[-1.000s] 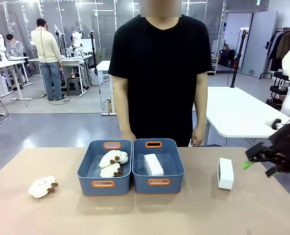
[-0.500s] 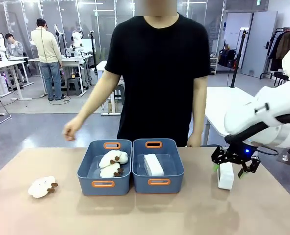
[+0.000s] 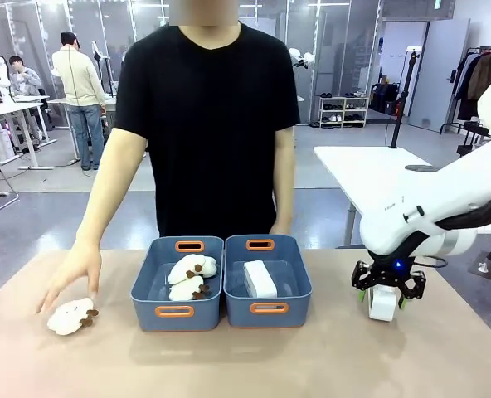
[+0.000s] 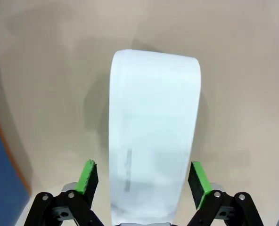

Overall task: Sort the digital clocks into the basket.
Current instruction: Pick up the Digital clock from the table and place it into the empty Plastic storage basket.

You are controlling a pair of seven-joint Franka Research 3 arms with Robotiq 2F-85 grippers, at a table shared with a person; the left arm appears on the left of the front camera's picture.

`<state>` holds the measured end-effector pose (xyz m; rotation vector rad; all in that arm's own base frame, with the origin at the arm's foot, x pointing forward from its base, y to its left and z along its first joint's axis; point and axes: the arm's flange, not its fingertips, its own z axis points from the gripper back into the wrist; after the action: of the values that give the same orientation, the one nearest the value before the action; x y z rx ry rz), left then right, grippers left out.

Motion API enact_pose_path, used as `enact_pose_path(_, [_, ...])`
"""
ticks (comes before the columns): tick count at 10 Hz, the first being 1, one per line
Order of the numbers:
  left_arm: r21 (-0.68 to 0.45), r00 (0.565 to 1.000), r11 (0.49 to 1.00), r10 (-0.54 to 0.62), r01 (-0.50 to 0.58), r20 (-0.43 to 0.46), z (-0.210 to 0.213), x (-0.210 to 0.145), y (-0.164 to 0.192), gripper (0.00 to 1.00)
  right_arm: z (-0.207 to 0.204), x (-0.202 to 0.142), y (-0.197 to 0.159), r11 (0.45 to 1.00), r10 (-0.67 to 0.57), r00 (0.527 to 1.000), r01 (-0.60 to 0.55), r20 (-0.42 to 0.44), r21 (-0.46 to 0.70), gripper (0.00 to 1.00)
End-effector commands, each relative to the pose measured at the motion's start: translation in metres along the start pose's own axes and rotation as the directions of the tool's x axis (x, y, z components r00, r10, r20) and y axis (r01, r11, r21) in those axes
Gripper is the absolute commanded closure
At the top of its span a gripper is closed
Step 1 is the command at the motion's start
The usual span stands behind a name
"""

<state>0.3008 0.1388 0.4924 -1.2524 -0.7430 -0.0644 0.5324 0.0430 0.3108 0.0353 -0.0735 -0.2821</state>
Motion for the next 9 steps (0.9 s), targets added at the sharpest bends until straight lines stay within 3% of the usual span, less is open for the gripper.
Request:
enact_pose_path(1, [-0.005, 1.0, 1.0, -0.014, 0.014, -0.013, 0.003, -0.002, -0.001, 0.03, -0.009, 0.007, 0.011, 0.998, -0.045, 0.999, 0.046, 0.023, -0.049, 0.58])
enact_pose_path(2, [-0.005, 1.0, 1.0, -0.014, 0.014, -0.013, 0.003, -0.002, -0.001, 0.03, -0.008, 0.005, 0.011, 0.998, -0.048, 0.999, 0.049, 0.02, -0.05, 1.0])
enact_pose_path(3, [-0.005, 1.0, 1.0, -0.014, 0.014, -0.013, 0.003, -0.002, -0.001, 0.03, -0.008, 0.009, 0.009, 0.997, -0.05, 0.998, 0.051, 0.031, -0.053, 0.64])
enact_pose_path(4, [-0.005, 1.0, 1.0, -0.014, 0.014, -0.013, 0.003, -0.002, -0.001, 0.03, -0.007, 0.006, 0.009, 0.997, -0.051, 0.998, 0.052, 0.027, -0.051, 1.0])
enact_pose_path(5, [-0.005, 1.0, 1.0, -0.014, 0.014, -0.013, 0.003, -0.002, -0.001, 0.03, -0.002, 0.007, 0.007, 0.998, -0.045, 0.999, 0.046, 0.03, -0.029, 1.0])
enact_pose_path(6, [-0.005, 1.0, 1.0, -0.014, 0.014, -0.013, 0.003, -0.002, -0.001, 0.03, 0.014, 0.006, 0.003, 0.998, -0.012, 0.999, 0.01, 0.035, 0.063, 1.0])
enact_pose_path(7, [-0.005, 1.0, 1.0, -0.014, 0.014, -0.013, 0.003, -0.002, -0.001, 0.03, 0.046, 0.003, -0.003, 0.946, 0.122, 0.991, -0.131, 0.046, 0.297, 0.58])
enact_pose_path(8, [-0.005, 1.0, 1.0, -0.014, 0.014, -0.013, 0.003, -0.002, -0.001, 0.03, 0.083, -0.002, -0.009, 0.77, 0.281, 0.955, -0.282, 0.092, 0.573, 0.58])
enact_pose_path(9, [-0.005, 1.0, 1.0, -0.014, 0.014, -0.013, 0.003, -0.002, -0.001, 0.03, 0.117, -0.008, -0.005, 0.55, 0.413, 0.898, -0.381, 0.154, 0.744, 0.58])
